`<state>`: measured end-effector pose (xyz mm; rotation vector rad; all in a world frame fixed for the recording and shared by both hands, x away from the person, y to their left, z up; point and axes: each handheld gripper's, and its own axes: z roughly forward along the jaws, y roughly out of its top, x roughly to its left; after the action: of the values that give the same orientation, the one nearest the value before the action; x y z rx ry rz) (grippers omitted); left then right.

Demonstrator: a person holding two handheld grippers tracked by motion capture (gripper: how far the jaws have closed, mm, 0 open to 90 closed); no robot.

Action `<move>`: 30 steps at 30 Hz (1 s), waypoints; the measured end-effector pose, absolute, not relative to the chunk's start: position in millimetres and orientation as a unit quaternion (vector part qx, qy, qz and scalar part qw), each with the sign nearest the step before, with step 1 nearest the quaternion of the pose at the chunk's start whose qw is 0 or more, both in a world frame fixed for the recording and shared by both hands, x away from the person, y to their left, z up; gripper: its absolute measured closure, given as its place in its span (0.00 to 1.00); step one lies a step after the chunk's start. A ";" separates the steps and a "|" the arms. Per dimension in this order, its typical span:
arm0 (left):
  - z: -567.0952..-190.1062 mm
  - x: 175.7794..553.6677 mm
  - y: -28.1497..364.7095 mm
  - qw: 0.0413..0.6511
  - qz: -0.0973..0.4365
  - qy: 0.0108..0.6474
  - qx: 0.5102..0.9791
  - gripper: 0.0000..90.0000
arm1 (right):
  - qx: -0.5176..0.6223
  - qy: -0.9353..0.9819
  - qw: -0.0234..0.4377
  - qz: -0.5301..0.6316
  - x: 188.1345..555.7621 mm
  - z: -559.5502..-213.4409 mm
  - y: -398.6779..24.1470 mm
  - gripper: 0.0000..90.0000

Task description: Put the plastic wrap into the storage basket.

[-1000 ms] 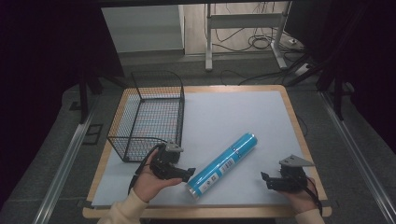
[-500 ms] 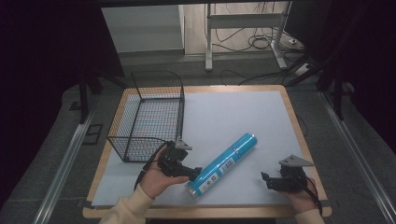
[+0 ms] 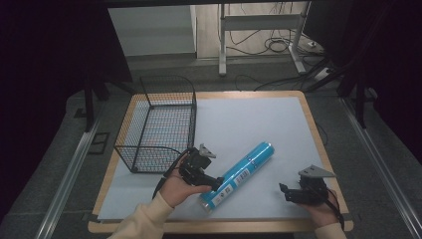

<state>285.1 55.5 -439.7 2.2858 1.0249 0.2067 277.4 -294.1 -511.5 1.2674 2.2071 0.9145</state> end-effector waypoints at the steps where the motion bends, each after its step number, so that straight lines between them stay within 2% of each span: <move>1: -440.0 286.2 54.1 0.307 0.077 0.386 0.866 0.19 | 0.458 0.796 0.217 0.331 277.4 -511.4 -294.1 0.16; 30: -443.3 312.0 6.8 0.278 0.069 0.369 0.884 0.19 | 0.455 0.798 0.219 0.330 277.3 -511.8 -295.0 0.16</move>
<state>312.0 6.8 -443.3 2.3722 0.9898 0.1863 277.3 -295.0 -511.8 1.2583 2.2073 0.9141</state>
